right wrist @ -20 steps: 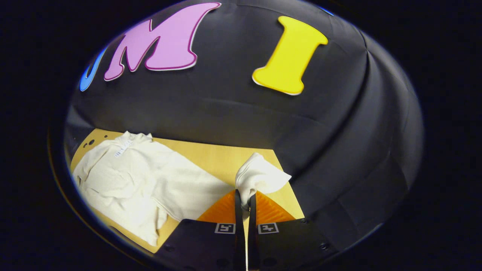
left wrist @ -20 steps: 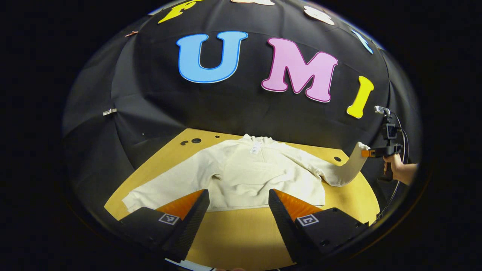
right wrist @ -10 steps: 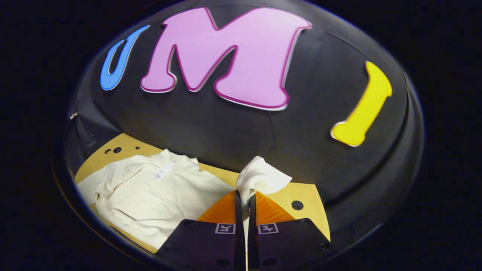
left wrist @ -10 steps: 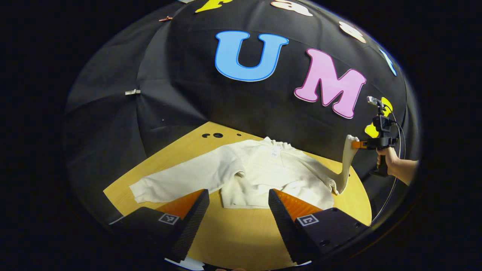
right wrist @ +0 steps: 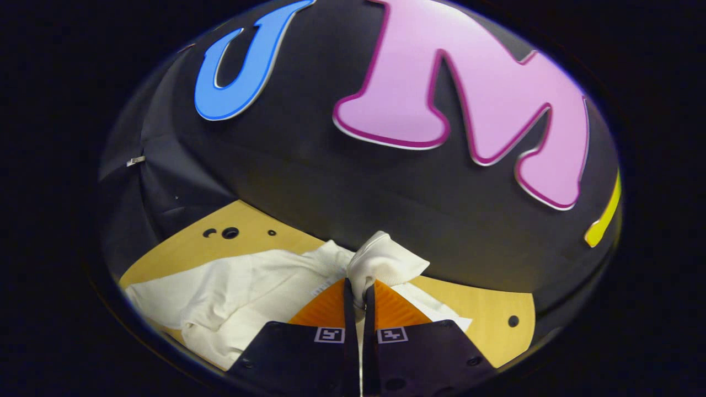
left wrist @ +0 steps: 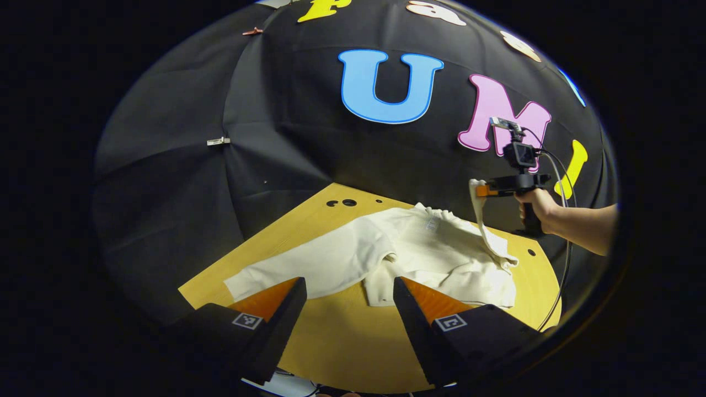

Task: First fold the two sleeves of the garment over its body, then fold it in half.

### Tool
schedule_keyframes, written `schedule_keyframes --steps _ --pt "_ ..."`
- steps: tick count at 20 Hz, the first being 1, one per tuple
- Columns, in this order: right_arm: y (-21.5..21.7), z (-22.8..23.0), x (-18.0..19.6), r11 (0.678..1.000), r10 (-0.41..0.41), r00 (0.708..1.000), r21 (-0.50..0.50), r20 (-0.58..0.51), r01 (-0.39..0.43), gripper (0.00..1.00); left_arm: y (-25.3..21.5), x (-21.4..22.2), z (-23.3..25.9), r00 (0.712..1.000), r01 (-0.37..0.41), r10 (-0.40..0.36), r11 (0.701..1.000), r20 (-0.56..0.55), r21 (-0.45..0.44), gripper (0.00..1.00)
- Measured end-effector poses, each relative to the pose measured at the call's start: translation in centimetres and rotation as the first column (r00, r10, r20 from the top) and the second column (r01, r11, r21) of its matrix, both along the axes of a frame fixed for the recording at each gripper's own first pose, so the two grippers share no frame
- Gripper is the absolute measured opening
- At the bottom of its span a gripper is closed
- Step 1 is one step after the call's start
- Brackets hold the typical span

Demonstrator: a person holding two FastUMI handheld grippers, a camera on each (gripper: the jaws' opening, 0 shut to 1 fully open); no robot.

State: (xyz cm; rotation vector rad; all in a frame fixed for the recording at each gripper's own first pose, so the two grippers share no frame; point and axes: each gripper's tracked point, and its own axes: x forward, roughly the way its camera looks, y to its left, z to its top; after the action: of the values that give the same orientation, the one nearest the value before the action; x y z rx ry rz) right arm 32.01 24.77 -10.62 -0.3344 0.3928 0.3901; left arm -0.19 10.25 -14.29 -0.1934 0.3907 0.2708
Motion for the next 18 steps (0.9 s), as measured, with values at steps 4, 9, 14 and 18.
schedule_keyframes --steps 4,9,14,18 --pt "6.4 -2.6 -0.4 0.999 0.046 0.999 0.017 -0.012 -0.046 0.07 2.4 -1.4 -0.4 0.998 -0.049 0.049 0.999 -0.027 0.007 0.97" --pt "11.3 -7.8 -0.8 0.997 0.078 0.994 -0.003 -0.081 -0.079 0.08 3.9 -2.9 -0.2 0.996 -0.066 0.068 0.998 -0.058 0.022 0.97" --pt "12.5 -10.1 -1.2 0.995 0.049 0.984 0.097 -0.17 -0.033 0.2 4.6 -2.4 0.2 0.997 -0.043 0.047 0.997 -0.062 0.068 0.97" --pt "13.5 -9.4 -3.0 0.987 0.122 0.978 0.12 -0.168 -0.103 0.61 4.9 -0.2 -0.3 0.997 -0.051 0.054 0.998 -0.054 0.047 0.97"
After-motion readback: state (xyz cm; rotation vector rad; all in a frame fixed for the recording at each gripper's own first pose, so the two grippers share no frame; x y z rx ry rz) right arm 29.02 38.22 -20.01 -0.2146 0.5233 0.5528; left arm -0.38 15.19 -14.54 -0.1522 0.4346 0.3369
